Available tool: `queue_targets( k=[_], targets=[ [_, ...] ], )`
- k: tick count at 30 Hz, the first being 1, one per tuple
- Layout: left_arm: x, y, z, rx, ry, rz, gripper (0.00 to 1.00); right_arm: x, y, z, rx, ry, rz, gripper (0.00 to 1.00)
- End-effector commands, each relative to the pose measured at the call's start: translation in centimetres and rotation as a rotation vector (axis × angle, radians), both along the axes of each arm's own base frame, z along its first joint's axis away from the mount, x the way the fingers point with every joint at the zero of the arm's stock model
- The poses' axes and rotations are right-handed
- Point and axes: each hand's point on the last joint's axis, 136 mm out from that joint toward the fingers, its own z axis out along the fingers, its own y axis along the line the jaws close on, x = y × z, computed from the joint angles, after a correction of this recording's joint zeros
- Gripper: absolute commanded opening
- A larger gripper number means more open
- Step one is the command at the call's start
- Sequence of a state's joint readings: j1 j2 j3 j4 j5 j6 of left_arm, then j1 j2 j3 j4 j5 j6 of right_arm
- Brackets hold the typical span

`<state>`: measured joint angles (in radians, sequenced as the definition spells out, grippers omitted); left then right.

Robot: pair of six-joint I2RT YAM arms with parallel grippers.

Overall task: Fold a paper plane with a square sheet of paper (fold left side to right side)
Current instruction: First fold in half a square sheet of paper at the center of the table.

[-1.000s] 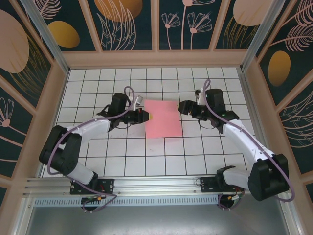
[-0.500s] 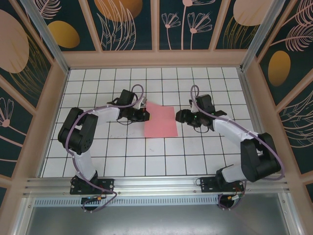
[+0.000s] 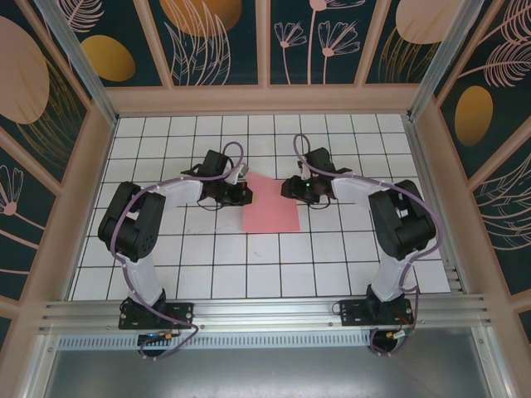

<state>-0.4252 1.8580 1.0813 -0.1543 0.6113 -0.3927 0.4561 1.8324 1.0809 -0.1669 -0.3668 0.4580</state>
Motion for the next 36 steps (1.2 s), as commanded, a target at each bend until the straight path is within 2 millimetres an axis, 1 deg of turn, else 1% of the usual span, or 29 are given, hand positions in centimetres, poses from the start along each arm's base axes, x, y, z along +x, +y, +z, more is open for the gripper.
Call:
queue_targets(
  k=[1, 5, 8, 12, 17, 25, 30, 36],
  targets=[
    [0.1, 0.4, -0.5, 0.017, 0.009, 0.005, 0.05, 0.4, 0.3, -0.9, -0.055, 0.011, 0.005, 0.47],
    [-0.1, 0.4, -0.4, 0.014, 0.01, 0.004, 0.08, 0.2, 0.2, -2.0, -0.079, 0.037, 0.005, 0.46],
    [-0.3, 0.1, 0.3, -0.014, 0.006, -0.007, 0.2, -0.2, 0.0, -2.7, -0.099, 0.059, 0.009, 0.45],
    [-0.6, -0.7, 2.0, -0.09, -0.007, -0.02, 0.32, -0.8, -0.1, -3.4, -0.122, 0.074, 0.02, 0.43],
    [-0.8, -1.9, 3.8, -0.202, -0.009, -0.043, 0.42, -1.3, -0.3, -4.0, -0.125, 0.087, 0.022, 0.43],
    [-0.6, -3.3, 5.5, -0.309, -0.004, -0.053, 0.46, -1.5, 0.2, -3.8, -0.087, 0.085, 0.026, 0.43],
    [-0.6, -4.2, 5.3, -0.317, 0.002, -0.07, 0.48, -1.5, 0.7, -3.6, -0.043, 0.086, 0.029, 0.43],
    [-0.7, -5.4, 4.8, -0.325, 0.019, -0.092, 0.5, -0.8, 0.8, -2.0, 0.04, 0.063, 0.024, 0.44]
  ],
)
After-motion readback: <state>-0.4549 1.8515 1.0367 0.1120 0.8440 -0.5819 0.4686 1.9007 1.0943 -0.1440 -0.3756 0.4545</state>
